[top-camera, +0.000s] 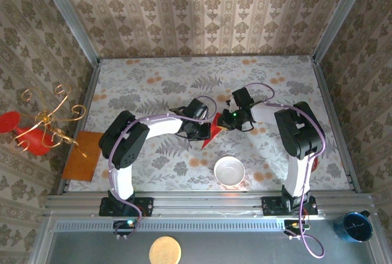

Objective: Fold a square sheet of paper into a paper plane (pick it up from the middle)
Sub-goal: Fold the wing for the fifth time at the center of the table.

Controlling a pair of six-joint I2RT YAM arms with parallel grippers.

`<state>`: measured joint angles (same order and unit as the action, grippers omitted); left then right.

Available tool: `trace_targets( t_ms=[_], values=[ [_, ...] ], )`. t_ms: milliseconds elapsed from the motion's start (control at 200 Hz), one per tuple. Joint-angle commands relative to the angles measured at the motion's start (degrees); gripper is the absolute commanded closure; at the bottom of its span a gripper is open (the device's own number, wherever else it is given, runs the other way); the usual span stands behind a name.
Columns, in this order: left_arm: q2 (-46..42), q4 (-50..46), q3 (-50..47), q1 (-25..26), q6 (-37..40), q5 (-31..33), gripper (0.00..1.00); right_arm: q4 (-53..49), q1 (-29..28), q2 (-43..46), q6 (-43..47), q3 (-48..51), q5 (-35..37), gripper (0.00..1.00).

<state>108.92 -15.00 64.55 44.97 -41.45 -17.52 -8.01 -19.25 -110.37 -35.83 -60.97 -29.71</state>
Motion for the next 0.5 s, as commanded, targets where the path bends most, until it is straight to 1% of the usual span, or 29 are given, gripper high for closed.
trace_targets(
  t_ms=[0, 335, 495],
  values=[
    [2.85, -8.53, -1.67, 0.24, -0.81, 2.18, 1.00, 3.07, 3.01, -1.23, 2.40, 1.64, 1.15, 0.85],
    [3.32, -8.07, -2.77, 0.18, -0.86, 1.62, 1.00, 7.44, 10.66, -4.92, 1.38, -0.05, 0.55, 0.85],
    [3.78, -7.94, -2.16, 0.16, -0.47, 1.35, 1.00, 7.17, 11.86, -1.98, 1.53, -0.64, 0.87, 0.85]
  ],
)
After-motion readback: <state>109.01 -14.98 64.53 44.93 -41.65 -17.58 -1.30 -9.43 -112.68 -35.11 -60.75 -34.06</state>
